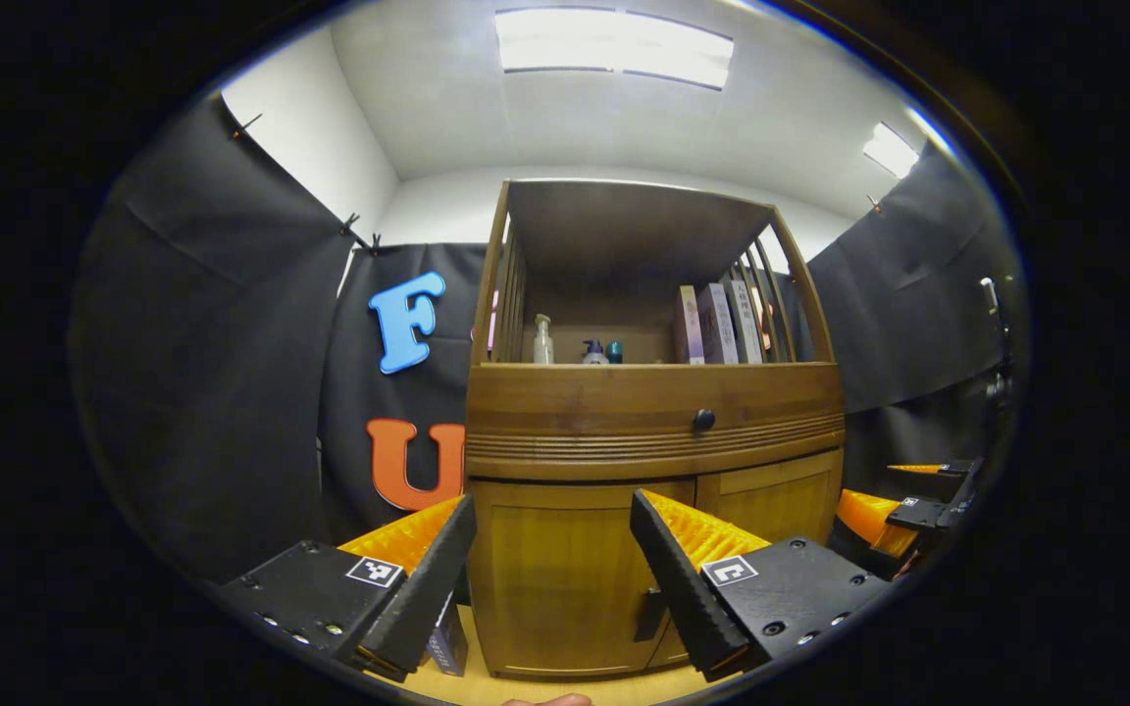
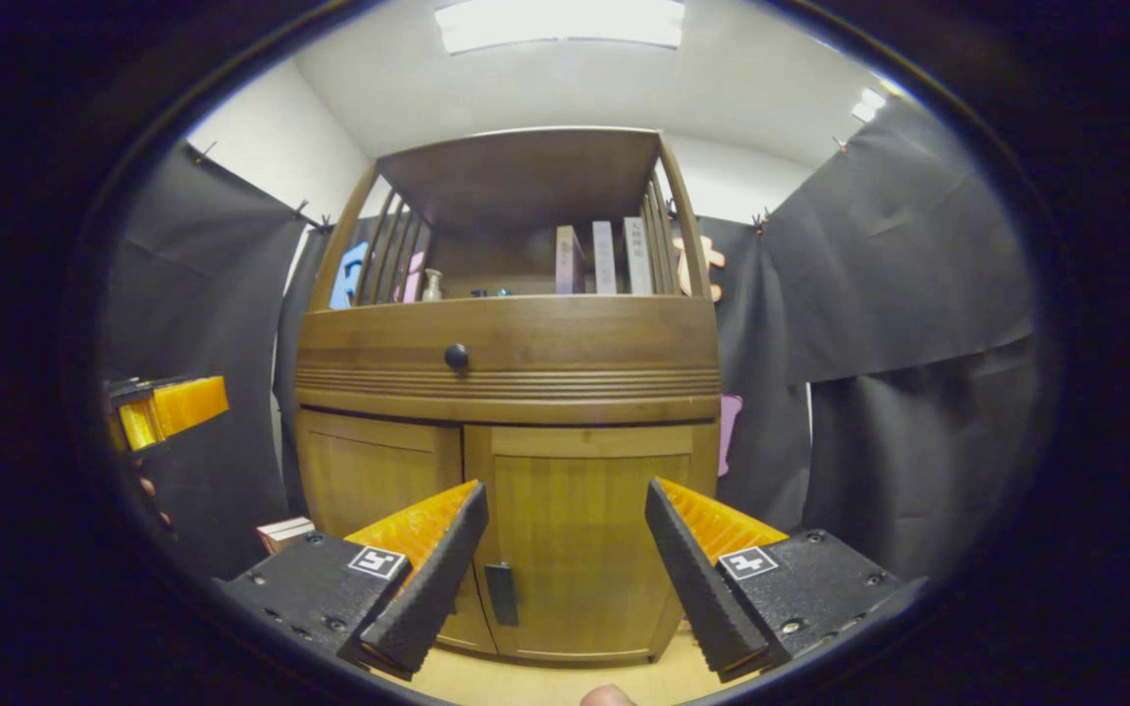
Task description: Open the right door of the double-door shoe cabinet with the right hand, and open the left door with the left hand.
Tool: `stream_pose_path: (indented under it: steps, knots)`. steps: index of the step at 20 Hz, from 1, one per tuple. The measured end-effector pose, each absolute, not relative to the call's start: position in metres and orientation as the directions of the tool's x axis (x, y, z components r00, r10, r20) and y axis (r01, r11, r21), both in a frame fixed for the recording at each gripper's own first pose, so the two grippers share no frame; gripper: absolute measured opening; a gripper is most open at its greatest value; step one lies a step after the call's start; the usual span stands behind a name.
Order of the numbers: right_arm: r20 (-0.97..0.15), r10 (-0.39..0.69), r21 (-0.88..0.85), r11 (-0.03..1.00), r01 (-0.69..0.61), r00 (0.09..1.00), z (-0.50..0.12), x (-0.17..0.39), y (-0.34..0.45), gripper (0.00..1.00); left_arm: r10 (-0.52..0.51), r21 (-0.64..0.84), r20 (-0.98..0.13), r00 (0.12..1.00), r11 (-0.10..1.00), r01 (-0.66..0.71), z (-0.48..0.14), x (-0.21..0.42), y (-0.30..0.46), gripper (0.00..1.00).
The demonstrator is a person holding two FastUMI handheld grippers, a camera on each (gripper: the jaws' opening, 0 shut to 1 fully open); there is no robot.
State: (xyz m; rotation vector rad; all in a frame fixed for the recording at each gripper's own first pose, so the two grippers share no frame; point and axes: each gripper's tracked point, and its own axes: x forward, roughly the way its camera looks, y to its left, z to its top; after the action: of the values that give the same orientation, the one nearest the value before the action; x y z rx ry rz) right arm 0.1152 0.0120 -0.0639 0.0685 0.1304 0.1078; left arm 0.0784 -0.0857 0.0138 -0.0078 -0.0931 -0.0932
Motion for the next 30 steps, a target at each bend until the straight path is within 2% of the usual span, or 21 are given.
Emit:
stream_pose_path:
  steps: [1, 4, 5, 6, 7, 8, 9, 10, 11, 12, 14, 21, 25, 30]
  knots:
    - [-0.16, 0.103, 0.081, 0.993, -0.091, 0.982, -0.075, 0.12, 0.004, 0.99, -0.082, 0.004, 0.083, 0.993, 0.997, 0.082, 0.011, 0.08, -0.084, 1.0]
    - [-0.202, 0.097, 0.098, 0.992, -0.078, 0.975, -0.093, 0.136, -0.007, 1.0, -0.044, 0.018, 0.086, 0.995, 0.999, 0.042, 0.009, 0.084, -0.077, 1.0]
    - [-0.209, 0.094, 0.096, 0.993, -0.076, 0.973, -0.098, 0.142, -0.007, 0.99, -0.041, 0.012, 0.079, 0.996, 0.999, 0.04, 0.006, 0.084, -0.077, 0.95]
    - [-0.226, 0.096, 0.093, 0.993, -0.077, 0.969, -0.105, 0.147, -0.005, 0.98, -0.042, 0.007, 0.07, 0.997, 0.999, 0.041, 0.003, 0.085, -0.079, 1.0]
    - [-0.242, 0.115, 0.098, 0.991, -0.093, 0.964, -0.112, 0.149, 0.001, 0.95, -0.041, 0.007, 0.066, 0.997, 0.999, 0.04, 0.001, 0.085, -0.079, 0.95]
    - [-0.252, 0.134, 0.105, 0.988, -0.111, 0.958, -0.119, 0.152, 0.008, 0.96, -0.033, 0.012, 0.064, 0.997, 0.999, 0.033, 0.001, 0.086, -0.075, 0.95]
    - [-0.255, 0.157, 0.11, 0.985, -0.132, 0.954, -0.125, 0.154, 0.016, 0.96, -0.025, 0.018, 0.064, 0.998, 1.0, 0.024, -0.001, 0.087, -0.071, 1.0]
    - [-0.254, 0.17, 0.111, 0.983, -0.146, 0.952, -0.132, 0.158, 0.023, 0.99, -0.017, 0.023, 0.064, 0.998, 1.0, 0.016, -0.003, 0.086, -0.068, 0.95]
    - [-0.254, 0.176, 0.101, 0.983, -0.155, 0.951, -0.144, 0.162, 0.033, 0.98, -0.009, 0.026, 0.06, 0.998, 1.0, 0.007, -0.005, 0.086, -0.066, 1.0]
    - [-0.275, 0.181, 0.083, 0.983, -0.165, 0.944, -0.16, 0.164, 0.042, 0.96, -0.005, 0.031, 0.049, 0.999, 1.0, 0.004, -0.008, 0.086, -0.065, 0.95]
    - [-0.322, 0.2, 0.074, 0.98, -0.186, 0.925, -0.188, 0.163, 0.061, 0.98, 0.006, 0.047, 0.025, 1.0, 0.999, -0.007, -0.017, 0.081, -0.061, 0.95]
    - [-0.413, 0.273, 0.048, 0.959, -0.279, 0.869, -0.254, 0.181, 0.114, 0.95, 0.081, 0.067, -0.019, 0.997, 0.995, -0.08, -0.032, 0.059, -0.035, 0.95]
    - [-0.447, 0.221, 0.077, 0.975, -0.209, 0.867, -0.289, 0.209, 0.121, 0.83, 0.128, 0.042, -0.051, 0.99, 0.991, -0.126, -0.044, 0.047, -0.022, 0.95]
    - [-0.432, 0.256, 0.103, 0.967, -0.234, 0.865, -0.296, 0.216, 0.13, 0.66, 0.139, -0.032, -0.115, 0.984, 0.989, -0.144, -0.06, 0.04, -0.019, 0.95]
